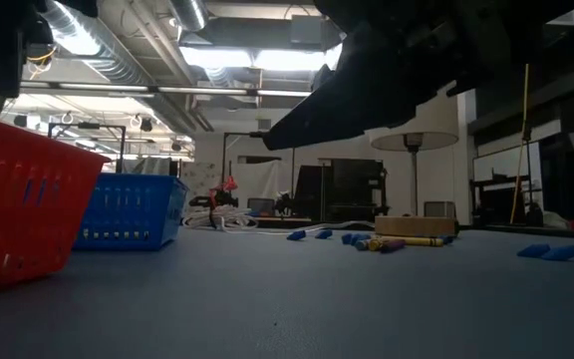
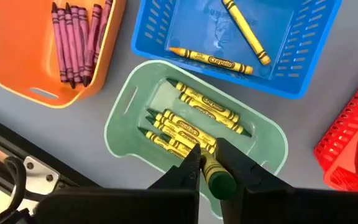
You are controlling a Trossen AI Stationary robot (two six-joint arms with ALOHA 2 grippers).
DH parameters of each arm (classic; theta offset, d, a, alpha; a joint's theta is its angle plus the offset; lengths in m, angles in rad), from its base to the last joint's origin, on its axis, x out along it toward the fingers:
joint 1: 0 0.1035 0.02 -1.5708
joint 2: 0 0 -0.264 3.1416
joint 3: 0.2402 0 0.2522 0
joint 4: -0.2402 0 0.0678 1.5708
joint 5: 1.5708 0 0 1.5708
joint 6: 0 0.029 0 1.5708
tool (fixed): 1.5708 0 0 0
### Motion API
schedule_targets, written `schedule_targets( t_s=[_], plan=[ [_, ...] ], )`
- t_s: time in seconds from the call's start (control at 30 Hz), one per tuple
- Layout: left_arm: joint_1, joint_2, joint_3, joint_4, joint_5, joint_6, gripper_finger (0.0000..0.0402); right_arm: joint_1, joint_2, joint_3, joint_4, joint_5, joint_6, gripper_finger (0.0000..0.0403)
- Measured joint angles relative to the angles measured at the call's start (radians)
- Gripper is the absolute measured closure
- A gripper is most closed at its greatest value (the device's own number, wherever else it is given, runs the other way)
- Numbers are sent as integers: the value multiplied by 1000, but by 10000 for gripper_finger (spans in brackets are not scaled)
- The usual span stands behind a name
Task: Sort crayons
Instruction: Put the green crayon into the blue green bin, then put the yellow crayon into the blue basket
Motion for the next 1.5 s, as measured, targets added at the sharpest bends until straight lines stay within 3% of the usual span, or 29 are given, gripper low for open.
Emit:
schedule_targets(
  t_s=[0.17,0.37,0.7,1.0,1.23,1.5],
  plan=[
    [0,0,0,0,0,-9,375,0,0,0,0,0,0,281],
    [0,0,0,0,-4,-25,326,0,-48,0,-60,0,-25,281],
    [0,1,0,29,-101,-28,292,-6,-214,0,-476,60,-160,281],
    [0,1,0,120,-161,-25,291,-153,-251,-1,-805,96,-50,281],
    [0,1,0,152,-161,-24,291,-290,-251,-54,-822,44,31,281],
    [0,1,0,153,-161,-24,291,-364,-251,-92,-789,31,30,281]
  ],
)
